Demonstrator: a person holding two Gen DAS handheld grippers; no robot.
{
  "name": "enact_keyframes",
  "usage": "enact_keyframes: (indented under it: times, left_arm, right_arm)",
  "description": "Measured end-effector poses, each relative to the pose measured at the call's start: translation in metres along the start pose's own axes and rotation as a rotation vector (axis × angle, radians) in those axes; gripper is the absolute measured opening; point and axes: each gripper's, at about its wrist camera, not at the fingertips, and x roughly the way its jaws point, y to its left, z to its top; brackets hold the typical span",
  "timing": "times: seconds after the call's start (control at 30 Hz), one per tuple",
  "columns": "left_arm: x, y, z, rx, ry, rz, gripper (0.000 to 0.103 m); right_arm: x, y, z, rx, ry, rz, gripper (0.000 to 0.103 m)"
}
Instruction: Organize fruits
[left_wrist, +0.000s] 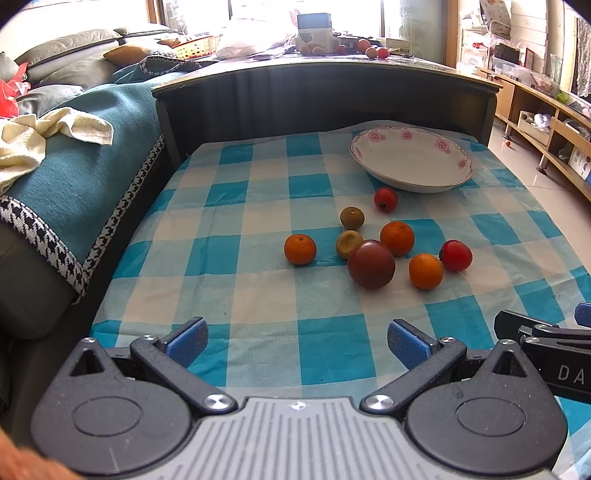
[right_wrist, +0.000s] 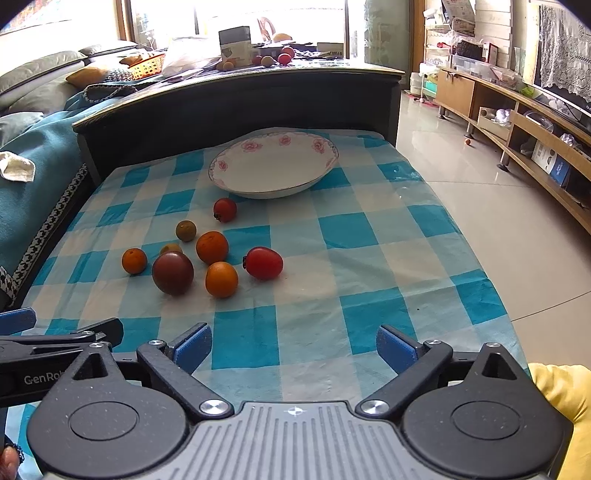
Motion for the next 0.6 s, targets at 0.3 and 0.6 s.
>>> enact_keyframes:
  times: [0.3, 0.6]
  left_arm:
    - [0.0005, 0.0013, -0.0007, 0.003, 0.003, 0.001, 0.103]
    - [0.0003, 0.0011, 0.0013, 0.005, 0.007, 0.005, 0.103]
  right_arm:
    - [0.0008, 0.0005, 0.0001, 0.003, 0.006, 0.006, 0.09]
    - [0.0013, 0.0012, 0.0001, 0.003, 0.01, 0.012, 0.089]
